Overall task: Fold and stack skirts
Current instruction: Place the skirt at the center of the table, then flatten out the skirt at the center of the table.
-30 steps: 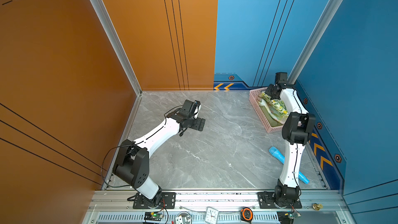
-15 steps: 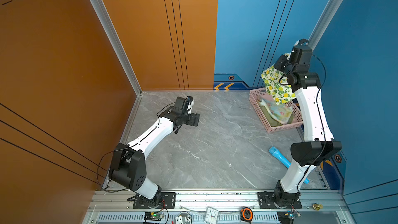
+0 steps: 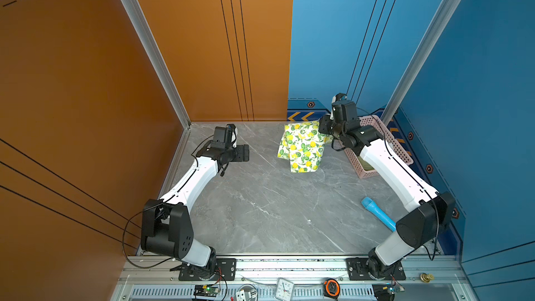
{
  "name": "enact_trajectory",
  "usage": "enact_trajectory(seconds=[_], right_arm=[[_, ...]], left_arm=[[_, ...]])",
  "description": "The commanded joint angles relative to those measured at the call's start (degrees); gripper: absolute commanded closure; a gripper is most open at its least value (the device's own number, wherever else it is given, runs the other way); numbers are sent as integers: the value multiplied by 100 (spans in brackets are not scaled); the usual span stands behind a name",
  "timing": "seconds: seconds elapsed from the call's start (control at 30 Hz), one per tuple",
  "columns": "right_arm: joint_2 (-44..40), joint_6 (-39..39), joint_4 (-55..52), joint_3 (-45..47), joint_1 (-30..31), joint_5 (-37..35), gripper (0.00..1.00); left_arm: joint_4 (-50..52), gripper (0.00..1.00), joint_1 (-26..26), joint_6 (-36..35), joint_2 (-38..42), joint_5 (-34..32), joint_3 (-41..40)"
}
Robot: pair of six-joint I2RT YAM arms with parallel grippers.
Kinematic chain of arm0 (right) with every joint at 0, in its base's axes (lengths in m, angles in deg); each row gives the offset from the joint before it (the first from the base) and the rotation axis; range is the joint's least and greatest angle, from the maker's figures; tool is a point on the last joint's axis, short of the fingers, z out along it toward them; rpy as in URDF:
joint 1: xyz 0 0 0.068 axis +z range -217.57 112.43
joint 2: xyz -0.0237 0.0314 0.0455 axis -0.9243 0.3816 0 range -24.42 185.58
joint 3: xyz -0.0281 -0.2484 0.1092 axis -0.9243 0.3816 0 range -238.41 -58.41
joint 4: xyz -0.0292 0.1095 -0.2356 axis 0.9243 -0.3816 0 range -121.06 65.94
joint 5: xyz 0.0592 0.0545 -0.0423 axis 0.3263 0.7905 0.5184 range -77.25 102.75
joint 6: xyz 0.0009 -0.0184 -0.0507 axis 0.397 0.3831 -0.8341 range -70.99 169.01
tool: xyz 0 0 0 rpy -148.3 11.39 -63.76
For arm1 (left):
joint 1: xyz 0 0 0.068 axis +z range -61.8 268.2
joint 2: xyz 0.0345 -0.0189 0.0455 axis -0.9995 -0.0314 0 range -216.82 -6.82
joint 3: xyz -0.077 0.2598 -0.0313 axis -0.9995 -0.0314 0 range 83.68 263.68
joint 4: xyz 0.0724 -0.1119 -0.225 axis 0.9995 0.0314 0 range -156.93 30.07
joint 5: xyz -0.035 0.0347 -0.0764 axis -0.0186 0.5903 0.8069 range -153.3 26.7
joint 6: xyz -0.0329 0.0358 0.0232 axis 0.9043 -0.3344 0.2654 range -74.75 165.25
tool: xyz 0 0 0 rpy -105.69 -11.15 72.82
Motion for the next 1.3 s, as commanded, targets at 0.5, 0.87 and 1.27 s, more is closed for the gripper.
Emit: enact_trajectory(seconds=[0.5, 0.87, 1.27], right_arm=[[558, -753, -1149, 1085, 2418, -1066, 33], [1137, -362, -1838, 1316, 3535, -391, 43], [1824, -479, -1704, 1116, 3596, -51, 47]], left_arm=[[13, 9, 296, 224, -256, 115, 25], [51, 10, 515, 312, -317, 169, 59], [44, 10, 490, 303, -281, 133, 17]])
